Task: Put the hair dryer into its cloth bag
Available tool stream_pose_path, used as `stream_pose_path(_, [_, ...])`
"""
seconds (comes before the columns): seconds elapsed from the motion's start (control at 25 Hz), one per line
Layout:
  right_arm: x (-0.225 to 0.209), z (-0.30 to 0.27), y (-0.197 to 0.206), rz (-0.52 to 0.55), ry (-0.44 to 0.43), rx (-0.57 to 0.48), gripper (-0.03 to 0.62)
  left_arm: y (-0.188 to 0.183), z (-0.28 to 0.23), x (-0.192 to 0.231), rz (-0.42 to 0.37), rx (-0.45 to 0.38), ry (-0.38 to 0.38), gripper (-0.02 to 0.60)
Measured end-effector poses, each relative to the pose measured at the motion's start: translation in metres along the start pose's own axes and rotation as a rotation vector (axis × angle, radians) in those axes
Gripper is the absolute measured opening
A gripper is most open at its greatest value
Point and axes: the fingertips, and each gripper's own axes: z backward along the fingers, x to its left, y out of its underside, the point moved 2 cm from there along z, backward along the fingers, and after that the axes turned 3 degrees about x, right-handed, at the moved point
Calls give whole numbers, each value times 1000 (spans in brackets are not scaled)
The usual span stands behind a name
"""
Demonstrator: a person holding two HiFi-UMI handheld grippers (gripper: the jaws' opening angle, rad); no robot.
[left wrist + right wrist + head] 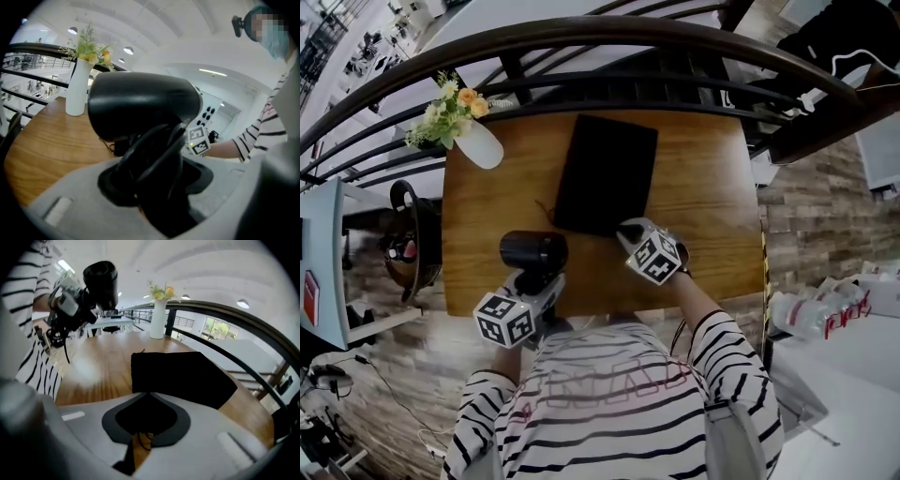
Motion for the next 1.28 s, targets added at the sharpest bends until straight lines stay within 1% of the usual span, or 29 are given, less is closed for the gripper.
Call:
stream_pose_path(0.28, [3,29,-25,-402,-79,-235,13,10,-7,0,-36,60,46,221])
stream_pose_path(0.36, [6,36,-29,-485,-90,-284,12,16,-9,0,-49,89,61,221])
stream_pose_path(0.44, [9,42,-33,-542,-94,-320,12,20,-13,1,-65,121,75,219])
stream_pose_path(0.64, [16,52,-45,-629,-91,-389,13,32,-24,6,-104,208,111,218])
stream_pose_path(0.8, [22,57,-51,-672,-76,-415,13,47,-32,8,-129,296,126,218])
stream_pose_path(0.92, [27,58,-53,-709,-74,-432,13,58,-38,12,-123,345,131,216])
stream_pose_path(1.08, [34,60,-56,-760,-71,-458,13,70,-44,16,-112,386,143,215])
stream_pose_path(1.28, [38,61,-62,-810,-55,-486,14,85,-49,20,-114,462,155,215])
